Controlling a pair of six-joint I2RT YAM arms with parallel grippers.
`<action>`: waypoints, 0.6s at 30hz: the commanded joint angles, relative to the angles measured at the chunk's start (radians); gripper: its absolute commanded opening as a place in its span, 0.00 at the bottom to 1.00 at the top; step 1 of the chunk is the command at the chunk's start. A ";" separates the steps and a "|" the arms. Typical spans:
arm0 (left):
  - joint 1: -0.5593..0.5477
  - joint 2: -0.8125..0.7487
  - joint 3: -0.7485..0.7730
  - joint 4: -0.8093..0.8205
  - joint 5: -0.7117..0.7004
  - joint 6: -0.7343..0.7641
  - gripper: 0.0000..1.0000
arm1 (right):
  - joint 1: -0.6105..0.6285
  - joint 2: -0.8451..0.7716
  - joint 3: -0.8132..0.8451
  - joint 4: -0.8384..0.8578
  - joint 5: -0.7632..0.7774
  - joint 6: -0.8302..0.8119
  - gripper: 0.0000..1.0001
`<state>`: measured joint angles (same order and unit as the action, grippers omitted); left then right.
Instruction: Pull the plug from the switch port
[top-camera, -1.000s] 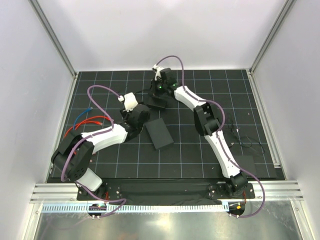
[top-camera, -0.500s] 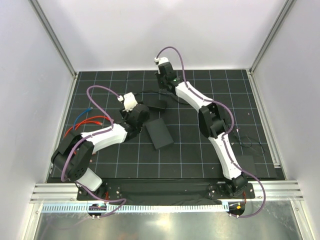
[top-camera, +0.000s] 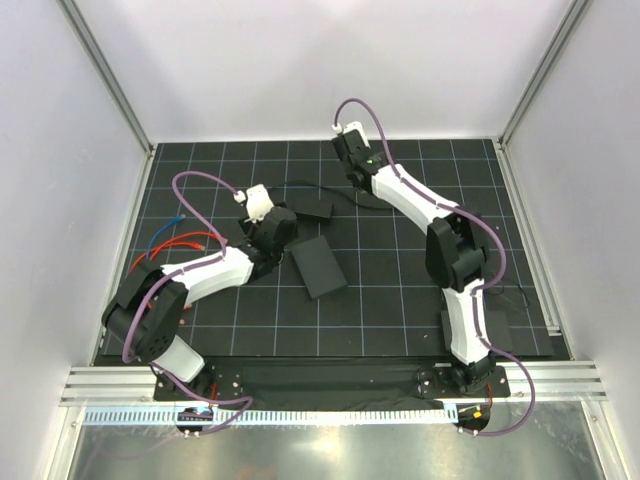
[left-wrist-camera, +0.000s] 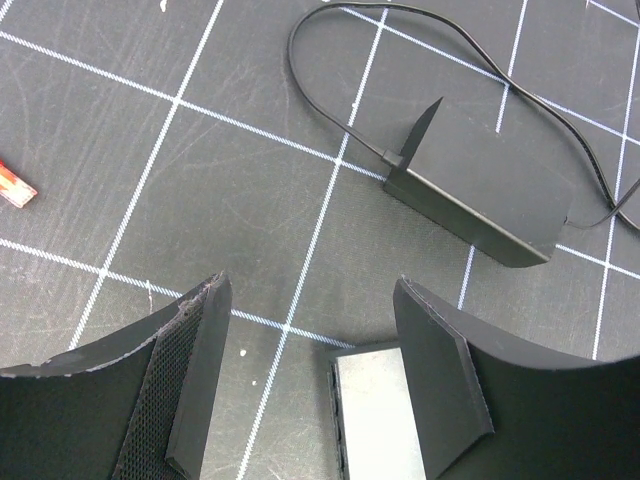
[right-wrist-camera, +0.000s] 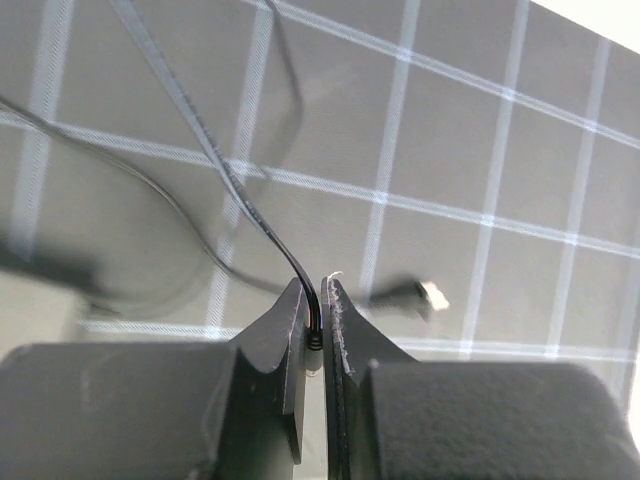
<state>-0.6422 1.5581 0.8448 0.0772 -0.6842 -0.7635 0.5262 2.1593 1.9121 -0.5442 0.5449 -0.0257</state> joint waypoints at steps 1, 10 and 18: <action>0.006 -0.020 0.002 0.015 -0.015 -0.017 0.70 | -0.020 -0.108 -0.102 -0.046 0.140 -0.008 0.11; 0.009 -0.018 0.002 0.015 -0.003 -0.014 0.70 | -0.046 -0.104 -0.220 -0.042 0.092 -0.005 0.12; 0.012 -0.015 0.002 0.019 0.008 -0.014 0.70 | -0.011 0.037 -0.106 -0.020 -0.003 0.021 0.19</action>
<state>-0.6388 1.5581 0.8448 0.0765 -0.6670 -0.7746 0.4999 2.1376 1.7145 -0.5747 0.5648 -0.0212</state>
